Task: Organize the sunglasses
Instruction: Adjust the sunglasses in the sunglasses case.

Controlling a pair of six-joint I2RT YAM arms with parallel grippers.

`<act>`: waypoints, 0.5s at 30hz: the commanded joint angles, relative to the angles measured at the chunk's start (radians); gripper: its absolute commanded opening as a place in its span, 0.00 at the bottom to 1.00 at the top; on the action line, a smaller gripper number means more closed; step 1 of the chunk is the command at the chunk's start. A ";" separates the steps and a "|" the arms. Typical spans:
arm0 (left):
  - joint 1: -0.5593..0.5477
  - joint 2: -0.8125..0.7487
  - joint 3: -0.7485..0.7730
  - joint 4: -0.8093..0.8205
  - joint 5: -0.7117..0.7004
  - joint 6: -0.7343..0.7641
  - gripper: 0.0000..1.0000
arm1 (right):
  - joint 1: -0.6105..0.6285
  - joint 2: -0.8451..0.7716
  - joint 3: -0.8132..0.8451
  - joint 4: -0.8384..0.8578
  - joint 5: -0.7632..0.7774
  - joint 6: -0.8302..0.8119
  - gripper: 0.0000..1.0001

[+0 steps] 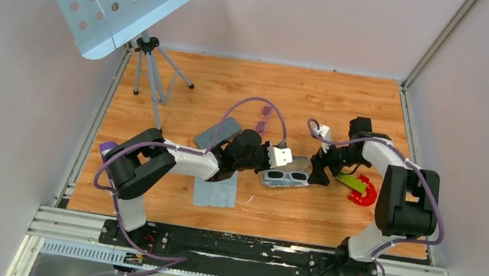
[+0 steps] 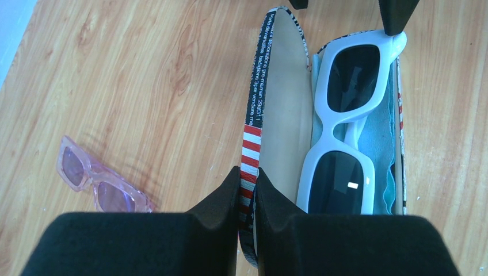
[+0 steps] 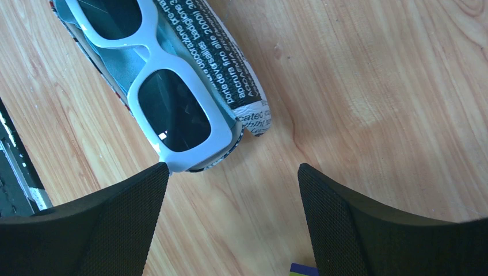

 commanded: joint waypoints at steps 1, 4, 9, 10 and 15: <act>-0.002 0.010 0.014 0.032 0.013 -0.010 0.00 | -0.010 0.026 0.034 -0.040 0.010 -0.011 0.87; -0.002 0.010 0.014 0.031 0.012 -0.009 0.00 | 0.000 0.029 0.035 -0.042 0.023 -0.015 0.86; -0.003 0.011 0.015 0.028 0.013 -0.007 0.00 | 0.010 0.034 0.037 -0.033 0.037 -0.008 0.85; -0.002 0.011 0.015 0.029 0.012 -0.007 0.00 | 0.011 0.034 0.038 -0.028 0.040 -0.003 0.84; -0.002 0.013 0.018 0.027 0.018 -0.009 0.00 | 0.015 0.028 0.036 -0.001 0.033 0.020 0.84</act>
